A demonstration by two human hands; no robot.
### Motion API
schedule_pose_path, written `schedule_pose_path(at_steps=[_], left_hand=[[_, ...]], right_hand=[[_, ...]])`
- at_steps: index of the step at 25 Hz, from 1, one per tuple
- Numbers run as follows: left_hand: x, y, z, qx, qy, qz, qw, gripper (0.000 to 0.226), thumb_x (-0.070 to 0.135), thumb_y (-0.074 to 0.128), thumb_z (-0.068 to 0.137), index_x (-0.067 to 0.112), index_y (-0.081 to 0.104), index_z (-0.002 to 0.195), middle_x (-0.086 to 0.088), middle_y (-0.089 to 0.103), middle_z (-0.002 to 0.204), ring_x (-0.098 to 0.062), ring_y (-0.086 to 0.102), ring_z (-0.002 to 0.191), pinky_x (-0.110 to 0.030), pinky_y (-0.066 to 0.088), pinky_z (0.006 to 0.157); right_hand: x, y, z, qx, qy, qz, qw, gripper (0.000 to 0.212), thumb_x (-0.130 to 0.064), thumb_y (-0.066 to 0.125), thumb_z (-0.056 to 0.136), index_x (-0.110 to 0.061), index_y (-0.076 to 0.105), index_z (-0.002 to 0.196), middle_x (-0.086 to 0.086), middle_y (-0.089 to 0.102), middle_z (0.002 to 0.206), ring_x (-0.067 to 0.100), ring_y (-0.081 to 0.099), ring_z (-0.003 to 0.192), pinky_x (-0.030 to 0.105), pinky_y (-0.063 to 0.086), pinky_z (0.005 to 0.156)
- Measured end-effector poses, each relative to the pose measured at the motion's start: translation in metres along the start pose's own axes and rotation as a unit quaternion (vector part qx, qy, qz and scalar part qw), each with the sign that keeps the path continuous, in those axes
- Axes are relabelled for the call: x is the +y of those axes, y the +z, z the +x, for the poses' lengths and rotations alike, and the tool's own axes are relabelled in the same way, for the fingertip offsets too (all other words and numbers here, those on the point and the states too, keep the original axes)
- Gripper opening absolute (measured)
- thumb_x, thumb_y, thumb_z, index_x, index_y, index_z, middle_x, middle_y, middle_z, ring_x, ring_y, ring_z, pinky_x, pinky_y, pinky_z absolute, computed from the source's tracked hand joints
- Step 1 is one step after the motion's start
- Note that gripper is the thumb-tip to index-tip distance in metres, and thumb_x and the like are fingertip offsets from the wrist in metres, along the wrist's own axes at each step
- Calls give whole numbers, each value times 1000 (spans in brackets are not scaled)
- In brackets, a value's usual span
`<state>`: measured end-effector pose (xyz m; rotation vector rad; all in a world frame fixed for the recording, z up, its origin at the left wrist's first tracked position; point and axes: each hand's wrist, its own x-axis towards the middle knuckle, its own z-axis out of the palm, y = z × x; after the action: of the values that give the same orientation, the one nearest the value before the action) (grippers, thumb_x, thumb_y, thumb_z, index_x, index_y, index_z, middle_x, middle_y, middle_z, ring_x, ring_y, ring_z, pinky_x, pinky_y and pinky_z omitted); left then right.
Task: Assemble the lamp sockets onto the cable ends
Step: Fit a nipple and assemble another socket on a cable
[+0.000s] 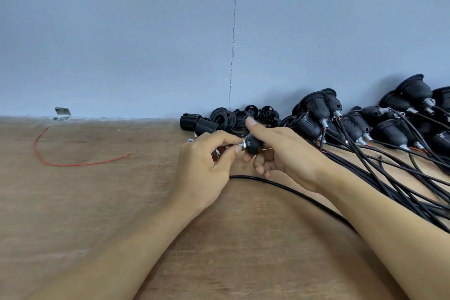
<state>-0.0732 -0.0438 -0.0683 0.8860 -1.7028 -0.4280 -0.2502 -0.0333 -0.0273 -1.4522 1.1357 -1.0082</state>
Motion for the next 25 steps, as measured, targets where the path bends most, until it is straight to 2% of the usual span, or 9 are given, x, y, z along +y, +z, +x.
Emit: schedule_pose_path(at_steps=[3, 7, 11, 14, 16, 20, 22, 25], left_hand=[[0, -1, 1, 6, -19, -8, 1000, 13, 9, 78, 87, 21, 79, 91, 9, 76, 83, -7, 66, 74, -18, 48, 68], [3, -3, 2, 12, -28, -28, 999, 14, 8, 79, 87, 22, 80, 90, 12, 77, 84, -3, 70, 81, -13, 50, 74], [7, -2, 5, 17, -79, -86, 993, 17, 10, 77, 89, 27, 77, 88, 19, 77, 84, 4, 72, 82, -11, 53, 76], [7, -1, 5, 15, -88, -98, 991, 18, 9, 76, 90, 26, 77, 88, 16, 77, 81, 1, 72, 77, -12, 53, 73], [6, -2, 5, 11, -87, -95, 992, 19, 9, 77, 89, 27, 77, 87, 16, 77, 82, 1, 72, 78, -12, 53, 73], [4, -3, 4, -12, -84, -78, 993, 15, 9, 78, 88, 24, 79, 90, 15, 77, 84, -5, 72, 80, -22, 55, 74], [4, -3, 3, -15, -78, -75, 994, 15, 9, 78, 87, 23, 79, 90, 14, 77, 83, -10, 72, 77, -26, 56, 71], [5, -3, 2, -12, -62, -56, 996, 15, 9, 79, 86, 24, 80, 90, 8, 75, 81, -8, 65, 70, -22, 52, 68]], right_hand=[[-1, -5, -3, -57, 5, 3, 998, 35, -46, 61, 94, -12, 71, 95, 15, 70, 87, 21, 55, 58, 29, 46, 55], [0, -2, -1, -52, 53, 21, 997, 53, -59, 54, 93, -8, 69, 91, 16, 69, 74, 18, 53, 46, 24, 43, 45], [1, -2, 0, -34, 15, 62, 997, 36, -53, 61, 89, -18, 68, 84, 6, 59, 79, 14, 48, 55, 23, 39, 50], [2, -2, 1, -27, -5, 58, 998, 32, -45, 63, 91, -14, 69, 90, 6, 55, 84, 15, 49, 61, 26, 40, 57], [2, -1, 1, -18, -8, 44, 999, 37, -45, 63, 90, -10, 70, 100, 6, 58, 81, 15, 51, 60, 26, 43, 58], [1, -1, 0, 9, 13, 18, 1000, 40, -53, 58, 94, -14, 58, 86, 9, 59, 69, 18, 47, 51, 25, 37, 49], [1, -2, 0, 7, 27, 6, 1000, 45, -58, 53, 95, -13, 60, 94, 9, 58, 66, 17, 45, 48, 25, 35, 46], [0, -1, 0, 16, 46, -11, 999, 53, -64, 50, 94, -13, 64, 92, 10, 58, 62, 15, 42, 42, 23, 32, 41]])
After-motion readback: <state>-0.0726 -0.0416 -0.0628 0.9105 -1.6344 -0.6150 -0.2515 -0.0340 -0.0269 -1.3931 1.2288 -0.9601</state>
